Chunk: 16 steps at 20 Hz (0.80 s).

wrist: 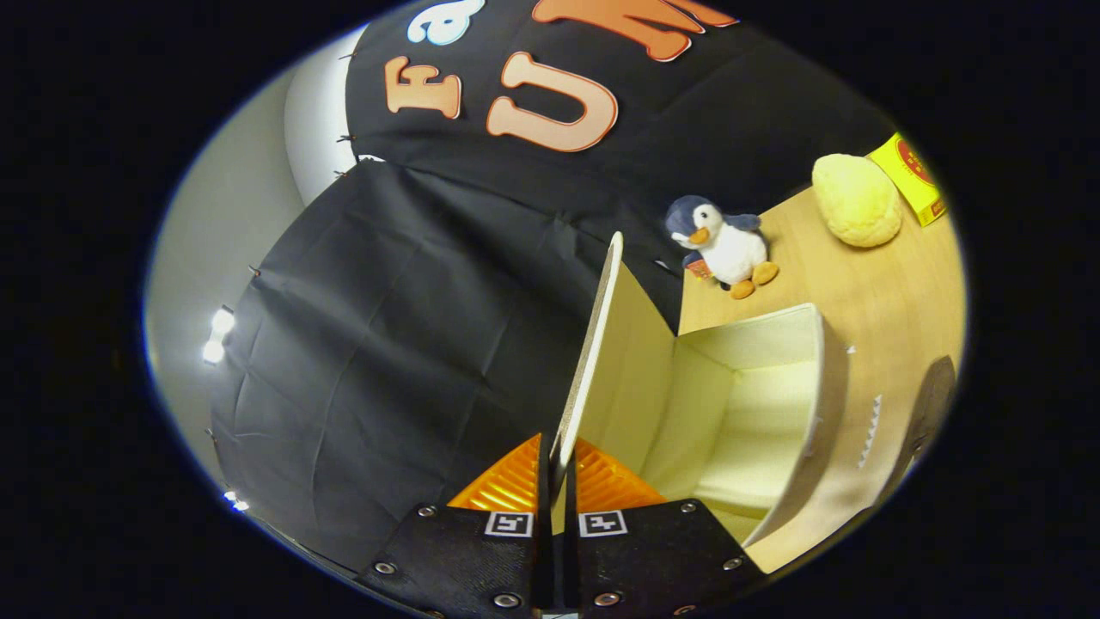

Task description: Open the storage box then place both shoes into the box .Put the left shoe in first, then the right shoe, with the right side of both shoes facing outward in a uniform manner.

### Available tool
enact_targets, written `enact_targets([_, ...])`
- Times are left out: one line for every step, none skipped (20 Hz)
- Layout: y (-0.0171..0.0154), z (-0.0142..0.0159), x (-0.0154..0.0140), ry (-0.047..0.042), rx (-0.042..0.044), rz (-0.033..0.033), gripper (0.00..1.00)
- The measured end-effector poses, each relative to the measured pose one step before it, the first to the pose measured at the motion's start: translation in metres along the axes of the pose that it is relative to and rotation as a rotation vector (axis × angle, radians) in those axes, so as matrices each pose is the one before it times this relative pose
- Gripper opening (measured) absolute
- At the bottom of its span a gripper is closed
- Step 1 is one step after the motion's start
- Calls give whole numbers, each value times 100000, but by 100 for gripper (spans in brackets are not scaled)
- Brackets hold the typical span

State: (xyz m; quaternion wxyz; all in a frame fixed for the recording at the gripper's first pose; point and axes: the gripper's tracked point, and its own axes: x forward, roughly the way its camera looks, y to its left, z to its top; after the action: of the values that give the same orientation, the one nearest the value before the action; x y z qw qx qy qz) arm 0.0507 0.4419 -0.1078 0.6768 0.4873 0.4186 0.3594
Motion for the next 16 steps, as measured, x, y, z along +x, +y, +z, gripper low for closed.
enact_targets([1170,138,986,710,-686,475,5])
enact_targets([757,35,908,499,-943,49,5])
enact_targets([619,-294,728,818,-524,-144,5])
enact_targets([754,-131,1108,943,0,-260,5])
enact_targets([621,-161,1442,518,-385,-593,5])
enact_targets([692,-127,1152,107,-1036,-785,7])
enact_targets([686,-241,1090,760,-1669,-924,8])
enact_targets([901,-255,1020,993,-1857,-369,9])
enact_targets([758,-416,728,349,-2609,-382,11])
enact_targets([818,-396,254,645,-2173,1293,14])
enact_targets([994,-458,261,1107,-1429,2358,22])
enact_targets([439,-170,138,847,-1091,1289,28])
enact_targets([184,-244,-22,-102,-1272,431,37])
enact_targets([8,241,-295,-779,-1928,-481,46])
enact_targets([309,280,-332,-1087,-2136,-655,56])
enact_targets([-193,325,-408,-900,-2050,-1223,60])
